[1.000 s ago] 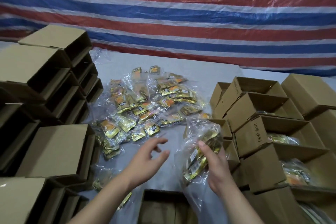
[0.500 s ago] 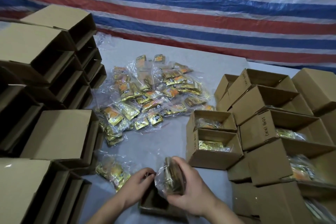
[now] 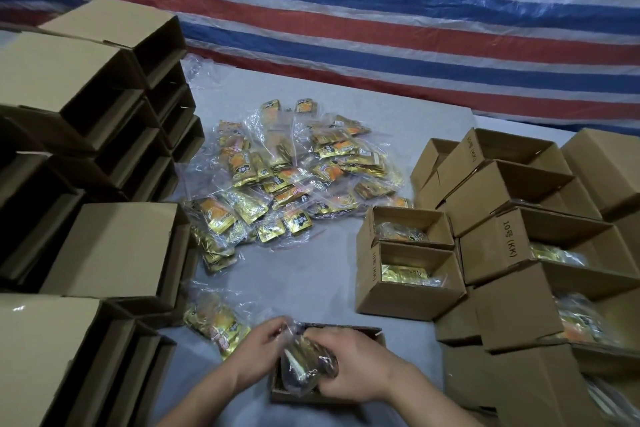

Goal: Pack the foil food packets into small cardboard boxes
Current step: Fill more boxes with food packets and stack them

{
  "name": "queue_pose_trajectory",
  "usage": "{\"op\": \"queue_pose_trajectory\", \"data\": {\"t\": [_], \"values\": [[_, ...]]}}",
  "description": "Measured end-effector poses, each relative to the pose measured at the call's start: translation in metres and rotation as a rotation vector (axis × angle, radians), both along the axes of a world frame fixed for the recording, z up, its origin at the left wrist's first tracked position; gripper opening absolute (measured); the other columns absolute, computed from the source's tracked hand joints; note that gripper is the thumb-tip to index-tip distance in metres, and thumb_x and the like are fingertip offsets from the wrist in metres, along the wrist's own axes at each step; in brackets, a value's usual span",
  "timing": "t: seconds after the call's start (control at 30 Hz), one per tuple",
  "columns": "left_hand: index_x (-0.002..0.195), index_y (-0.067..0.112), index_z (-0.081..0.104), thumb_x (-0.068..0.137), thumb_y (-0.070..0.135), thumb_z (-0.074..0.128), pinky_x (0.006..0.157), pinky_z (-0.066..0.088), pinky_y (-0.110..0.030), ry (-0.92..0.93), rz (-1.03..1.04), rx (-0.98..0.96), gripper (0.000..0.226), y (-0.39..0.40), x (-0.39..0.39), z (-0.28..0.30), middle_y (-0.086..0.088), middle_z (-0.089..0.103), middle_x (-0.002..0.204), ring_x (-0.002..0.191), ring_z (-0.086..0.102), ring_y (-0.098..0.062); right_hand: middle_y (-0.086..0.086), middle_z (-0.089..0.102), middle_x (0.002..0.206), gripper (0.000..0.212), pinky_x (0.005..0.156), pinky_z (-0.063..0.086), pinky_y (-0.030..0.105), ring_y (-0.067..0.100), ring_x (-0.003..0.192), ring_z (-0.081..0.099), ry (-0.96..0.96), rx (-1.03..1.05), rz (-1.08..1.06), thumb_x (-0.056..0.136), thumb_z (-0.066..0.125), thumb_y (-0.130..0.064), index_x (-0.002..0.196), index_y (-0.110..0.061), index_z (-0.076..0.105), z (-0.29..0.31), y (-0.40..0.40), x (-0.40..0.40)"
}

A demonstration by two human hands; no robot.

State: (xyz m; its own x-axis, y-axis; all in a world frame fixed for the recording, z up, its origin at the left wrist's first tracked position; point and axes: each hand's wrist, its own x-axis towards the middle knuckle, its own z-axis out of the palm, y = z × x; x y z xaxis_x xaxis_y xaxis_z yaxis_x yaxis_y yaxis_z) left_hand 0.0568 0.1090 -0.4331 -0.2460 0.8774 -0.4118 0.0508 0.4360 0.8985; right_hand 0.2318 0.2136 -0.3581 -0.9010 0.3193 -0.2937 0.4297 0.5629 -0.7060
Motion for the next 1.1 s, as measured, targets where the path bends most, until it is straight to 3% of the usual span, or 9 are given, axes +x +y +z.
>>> {"op": "queue_pose_trajectory", "data": {"t": [0.2, 0.33, 0.47, 0.57, 0.73, 0.8, 0.9, 1.0, 1.1], "values": [[0.097, 0.016, 0.070, 0.097, 0.018, 0.058, 0.080, 0.049, -0.017, -0.023, 0.028, 0.010, 0.012, -0.001, 0.000, -0.005, 0.002, 0.072, 0.091, 0.082, 0.064, -0.001, -0.007, 0.068, 0.100, 0.032, 0.086, 0.051, 0.025, 0.009, 0.092, 0.063, -0.151, -0.142, -0.028, 0.082, 0.066, -0.023, 0.114, -0.025, 0.060, -0.016, 0.006, -0.005], [0.095, 0.018, 0.070, 0.098, 0.017, 0.058, 0.078, 0.048, -0.019, 0.024, 0.006, 0.001, 0.013, 0.000, -0.002, -0.007, 0.001, 0.070, 0.085, 0.078, 0.061, -0.002, 0.000, 0.066, 0.119, 0.044, 0.091, 0.047, 0.025, 0.018, 0.108, 0.061, -0.298, -0.019, 0.041, 0.083, 0.063, -0.022, 0.125, -0.028, 0.055, -0.028, 0.010, -0.011], [0.088, 0.020, 0.069, 0.098, 0.021, 0.057, 0.067, 0.044, -0.015, 0.052, -0.015, 0.029, 0.016, 0.003, 0.012, -0.007, 0.010, 0.064, 0.072, 0.066, 0.054, 0.003, 0.017, 0.060, 0.128, 0.047, 0.095, 0.048, 0.040, 0.038, 0.117, 0.059, -0.591, 0.116, 0.103, 0.090, 0.062, -0.020, 0.134, -0.013, 0.047, -0.049, -0.004, -0.024], [0.088, 0.019, 0.068, 0.099, 0.023, 0.056, 0.064, 0.040, -0.015, 0.082, -0.006, 0.059, 0.017, 0.003, 0.018, -0.008, 0.012, 0.061, 0.067, 0.061, 0.049, 0.004, 0.018, 0.053, 0.138, 0.054, 0.101, 0.044, 0.043, 0.038, 0.126, 0.054, -0.707, 0.142, 0.119, 0.094, 0.060, -0.019, 0.142, -0.010, 0.039, -0.056, -0.018, -0.033], [0.088, 0.016, 0.067, 0.099, 0.021, 0.056, 0.064, 0.038, -0.013, 0.084, -0.024, 0.082, 0.017, 0.002, 0.018, -0.005, 0.014, 0.058, 0.065, 0.061, 0.048, 0.005, -0.003, 0.057, 0.137, 0.067, 0.108, 0.042, 0.032, 0.019, 0.128, 0.054, -0.553, -0.190, -0.128, 0.082, 0.069, -0.039, 0.143, -0.029, 0.044, -0.048, -0.017, -0.021], [0.088, 0.016, 0.068, 0.099, 0.020, 0.056, 0.062, 0.038, -0.012, 0.066, 0.001, 0.073, 0.016, 0.002, 0.017, -0.006, 0.014, 0.059, 0.063, 0.059, 0.048, 0.005, -0.009, 0.064, 0.123, 0.053, 0.098, 0.044, 0.021, 0.010, 0.117, 0.058, -0.466, -0.233, -0.165, 0.081, 0.069, -0.038, 0.132, -0.027, 0.057, -0.040, -0.009, -0.010], [0.089, 0.020, 0.069, 0.099, 0.023, 0.056, 0.063, 0.040, -0.015, 0.031, 0.025, 0.039, 0.016, 0.002, 0.016, -0.007, 0.012, 0.062, 0.067, 0.061, 0.050, 0.005, -0.002, 0.071, 0.102, 0.026, 0.081, 0.048, 0.023, 0.017, 0.097, 0.064, -0.465, -0.080, -0.176, 0.088, 0.061, -0.040, 0.102, -0.020, 0.070, -0.030, 0.007, 0.006], [0.089, 0.021, 0.069, 0.098, 0.026, 0.056, 0.071, 0.045, -0.019, 0.055, 0.026, 0.033, 0.017, 0.001, 0.016, -0.009, 0.010, 0.065, 0.074, 0.069, 0.055, 0.002, 0.009, 0.070, 0.113, 0.033, 0.082, 0.044, 0.024, 0.026, 0.105, 0.064, -0.672, -0.058, -0.117, 0.096, 0.050, -0.040, 0.102, -0.015, 0.072, -0.035, 0.010, 0.008], [0.089, 0.029, 0.069, 0.098, 0.032, 0.057, 0.075, 0.046, -0.018, 0.099, -0.004, 0.041, 0.015, -0.001, 0.017, -0.010, 0.011, 0.066, 0.081, 0.074, 0.058, 0.001, 0.013, 0.057, 0.139, 0.047, 0.101, 0.040, 0.031, 0.028, 0.127, 0.053, -0.843, -0.143, -0.058, 0.099, 0.039, -0.039, 0.130, -0.011, 0.061, -0.054, -0.001, -0.002]]}}
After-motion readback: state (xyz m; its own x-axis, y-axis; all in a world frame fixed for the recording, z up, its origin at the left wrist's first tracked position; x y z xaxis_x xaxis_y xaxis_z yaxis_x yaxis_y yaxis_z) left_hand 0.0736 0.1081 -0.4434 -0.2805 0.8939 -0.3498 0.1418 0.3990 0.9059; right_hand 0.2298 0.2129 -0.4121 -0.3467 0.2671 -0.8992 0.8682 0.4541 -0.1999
